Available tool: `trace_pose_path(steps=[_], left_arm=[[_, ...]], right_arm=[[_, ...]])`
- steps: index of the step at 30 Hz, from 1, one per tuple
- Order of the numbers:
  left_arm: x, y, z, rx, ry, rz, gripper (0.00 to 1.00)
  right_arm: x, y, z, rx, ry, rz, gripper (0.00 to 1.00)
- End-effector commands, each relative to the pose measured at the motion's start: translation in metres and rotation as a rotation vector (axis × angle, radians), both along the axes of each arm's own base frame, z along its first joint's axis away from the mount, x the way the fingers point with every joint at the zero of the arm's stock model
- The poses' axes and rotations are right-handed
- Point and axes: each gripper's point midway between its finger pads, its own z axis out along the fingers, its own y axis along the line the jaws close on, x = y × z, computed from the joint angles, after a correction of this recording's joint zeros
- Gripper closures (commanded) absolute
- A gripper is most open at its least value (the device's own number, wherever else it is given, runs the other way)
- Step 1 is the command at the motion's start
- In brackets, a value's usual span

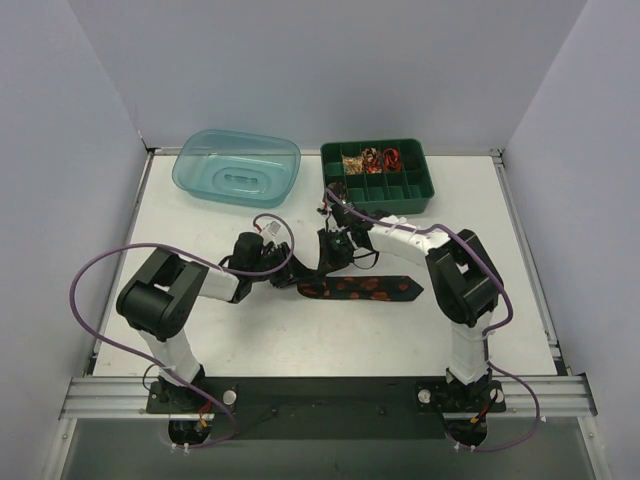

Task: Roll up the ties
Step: Roll the tie at the center of the board.

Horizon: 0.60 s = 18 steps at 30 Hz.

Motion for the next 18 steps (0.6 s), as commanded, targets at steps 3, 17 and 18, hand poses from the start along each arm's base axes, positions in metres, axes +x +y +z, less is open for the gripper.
trace_pose_path(steps=[3,17,18], left_arm=[[0.01,-0.016,0.025,-0.105,-0.081,-0.008,0.77],[0.019,-0.002,0.017,0.028,-0.083,0.002,1.0],[0.023,-0.001,0.021,0.051,-0.108,-0.006,1.0]], right_arm=[[-0.001,-0.005,0.0,-0.013,-0.004,-0.015,1.0],[0.008,-0.022,0.039,0.055,-0.083,-0.078,1.0],[0.007,-0.023,0.039,0.056,-0.082,-0.081,1.0]])
